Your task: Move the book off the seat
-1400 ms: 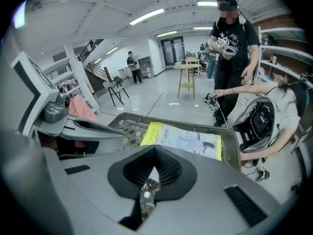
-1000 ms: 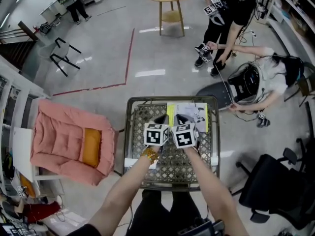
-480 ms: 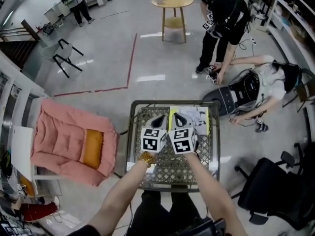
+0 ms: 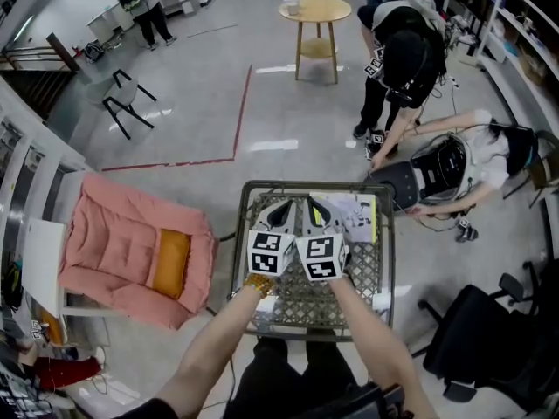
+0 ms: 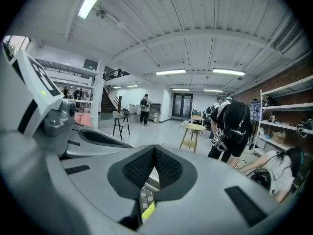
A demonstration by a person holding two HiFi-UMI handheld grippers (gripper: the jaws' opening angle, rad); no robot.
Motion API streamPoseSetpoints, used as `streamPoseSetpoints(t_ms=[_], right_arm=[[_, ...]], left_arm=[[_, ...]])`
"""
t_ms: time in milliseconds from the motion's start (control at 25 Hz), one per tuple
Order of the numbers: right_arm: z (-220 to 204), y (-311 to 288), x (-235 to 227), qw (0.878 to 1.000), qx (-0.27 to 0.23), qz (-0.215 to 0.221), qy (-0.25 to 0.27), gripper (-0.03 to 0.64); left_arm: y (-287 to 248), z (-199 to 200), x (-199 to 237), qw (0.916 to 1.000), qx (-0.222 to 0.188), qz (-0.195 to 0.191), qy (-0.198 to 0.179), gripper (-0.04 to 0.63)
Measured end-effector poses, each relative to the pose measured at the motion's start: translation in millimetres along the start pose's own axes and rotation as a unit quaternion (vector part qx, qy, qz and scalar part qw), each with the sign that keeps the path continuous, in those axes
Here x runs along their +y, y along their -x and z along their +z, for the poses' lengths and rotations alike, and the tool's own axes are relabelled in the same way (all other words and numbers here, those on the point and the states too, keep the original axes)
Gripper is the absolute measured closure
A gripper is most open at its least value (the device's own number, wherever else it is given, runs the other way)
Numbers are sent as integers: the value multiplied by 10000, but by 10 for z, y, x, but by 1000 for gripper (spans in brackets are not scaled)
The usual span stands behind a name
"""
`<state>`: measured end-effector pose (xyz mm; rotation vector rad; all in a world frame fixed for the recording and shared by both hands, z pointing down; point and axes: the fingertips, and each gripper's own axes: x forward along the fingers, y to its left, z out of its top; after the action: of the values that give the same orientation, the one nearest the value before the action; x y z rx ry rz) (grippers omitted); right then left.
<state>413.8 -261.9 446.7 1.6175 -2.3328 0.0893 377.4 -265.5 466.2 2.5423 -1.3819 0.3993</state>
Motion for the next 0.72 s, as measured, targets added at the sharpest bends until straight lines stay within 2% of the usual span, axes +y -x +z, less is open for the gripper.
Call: streamPoseSetpoints(t_ms=[480,720], right_arm=[[609,265,101,9964,-830,-115,132,604],[863,382,167,9930,-1168,-44,171,604]], left_arm=[[349,525,-34,9966,-795,-82,-213,583],[551,785,-86,9910,-1265,-253,-350,583]])
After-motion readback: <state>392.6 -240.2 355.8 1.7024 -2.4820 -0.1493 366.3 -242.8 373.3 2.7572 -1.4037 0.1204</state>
